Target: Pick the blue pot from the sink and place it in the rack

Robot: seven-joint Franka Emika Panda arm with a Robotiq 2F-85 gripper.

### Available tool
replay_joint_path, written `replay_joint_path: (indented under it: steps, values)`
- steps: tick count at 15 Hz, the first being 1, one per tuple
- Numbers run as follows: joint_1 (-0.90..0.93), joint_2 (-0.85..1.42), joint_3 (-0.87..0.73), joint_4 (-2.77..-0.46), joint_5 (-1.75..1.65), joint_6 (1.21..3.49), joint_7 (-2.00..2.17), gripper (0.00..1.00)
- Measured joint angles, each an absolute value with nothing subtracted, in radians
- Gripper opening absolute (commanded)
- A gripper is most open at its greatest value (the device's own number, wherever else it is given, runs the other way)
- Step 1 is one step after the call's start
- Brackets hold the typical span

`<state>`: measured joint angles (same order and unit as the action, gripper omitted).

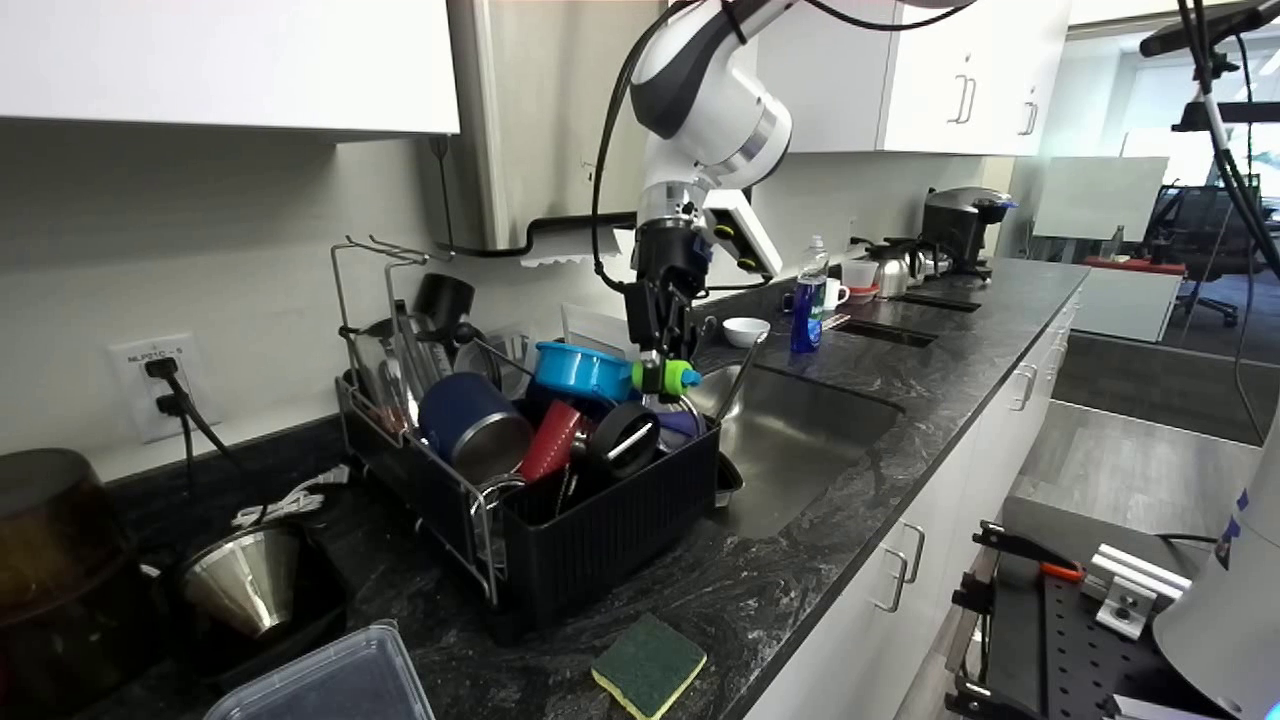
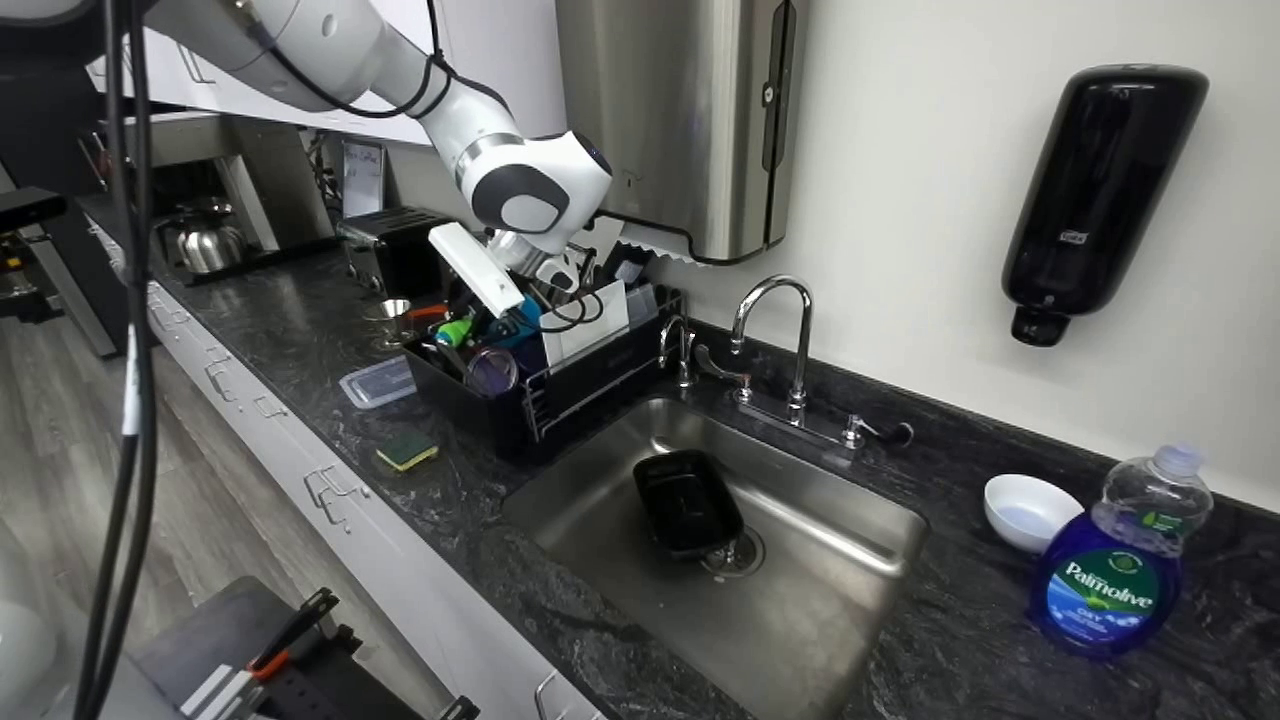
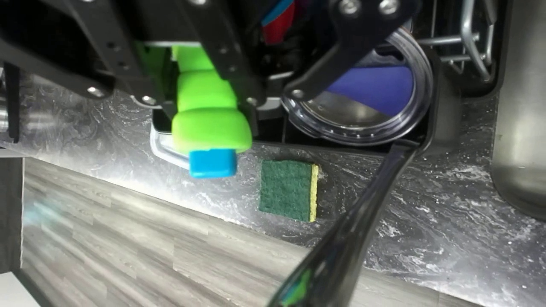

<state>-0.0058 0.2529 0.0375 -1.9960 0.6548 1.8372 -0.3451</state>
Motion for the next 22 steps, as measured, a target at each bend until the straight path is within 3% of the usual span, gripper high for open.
replay_joint_path:
  steps: [6, 7, 8, 14, 22]
  values:
    - [-0.007, 0.255, 0.038, -1.996, 0.655, 1.837, -0.347, 0.08]
    - [-0.007, 0.255, 0.038, -1.996, 0.655, 1.837, -0.353, 0.47]
    - [-0.007, 0.255, 0.038, -1.996, 0.655, 1.837, -0.36, 0.58]
    - [-0.007, 0.261, 0.038, -1.996, 0.654, 1.837, -0.406, 0.99]
    - [-0.007, 0.261, 0.042, -1.986, 0.654, 1.837, -0.45, 1.0]
